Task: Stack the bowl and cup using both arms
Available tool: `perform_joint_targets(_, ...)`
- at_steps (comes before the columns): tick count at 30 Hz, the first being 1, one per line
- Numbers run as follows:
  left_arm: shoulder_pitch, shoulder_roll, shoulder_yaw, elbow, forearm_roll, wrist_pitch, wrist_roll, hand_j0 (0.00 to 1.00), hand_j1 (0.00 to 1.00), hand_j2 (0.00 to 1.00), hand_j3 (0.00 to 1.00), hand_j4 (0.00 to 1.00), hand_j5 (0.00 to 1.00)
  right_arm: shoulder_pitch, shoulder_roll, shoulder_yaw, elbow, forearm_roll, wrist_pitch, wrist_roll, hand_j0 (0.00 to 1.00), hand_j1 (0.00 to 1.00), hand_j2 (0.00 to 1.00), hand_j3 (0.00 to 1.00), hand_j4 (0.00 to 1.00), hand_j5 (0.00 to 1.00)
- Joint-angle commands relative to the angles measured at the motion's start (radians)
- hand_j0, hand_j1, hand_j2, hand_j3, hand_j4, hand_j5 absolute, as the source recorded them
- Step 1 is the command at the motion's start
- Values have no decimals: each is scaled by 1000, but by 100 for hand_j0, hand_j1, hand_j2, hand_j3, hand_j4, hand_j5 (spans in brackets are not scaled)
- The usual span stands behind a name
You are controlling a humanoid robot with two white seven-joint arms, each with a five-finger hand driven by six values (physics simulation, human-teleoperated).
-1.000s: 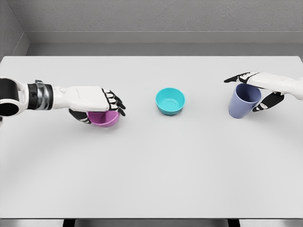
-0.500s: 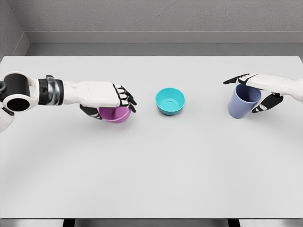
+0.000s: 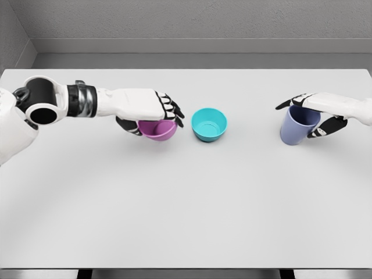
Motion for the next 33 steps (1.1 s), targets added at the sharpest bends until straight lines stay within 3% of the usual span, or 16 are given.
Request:
perform_joint_targets(1,-2,-29,-17,29,3,2,1,85,85,85,85,85,85,1,0,0,2,-6,2,4,70,70,70,70,70,70)
perform_joint_targets(4,-17,-59,-26,56,2,2,1,85,85,85,85,85,85,-2,-1,0,1,-6,2,4,60,60,60,60,60,60)
perform_joint_targets(33,-95,-222,-40,203,-24,2,1,84,84,84,84,84,84,-46,-27,0,-38,-7,2,4,61,61,61,61,61,61)
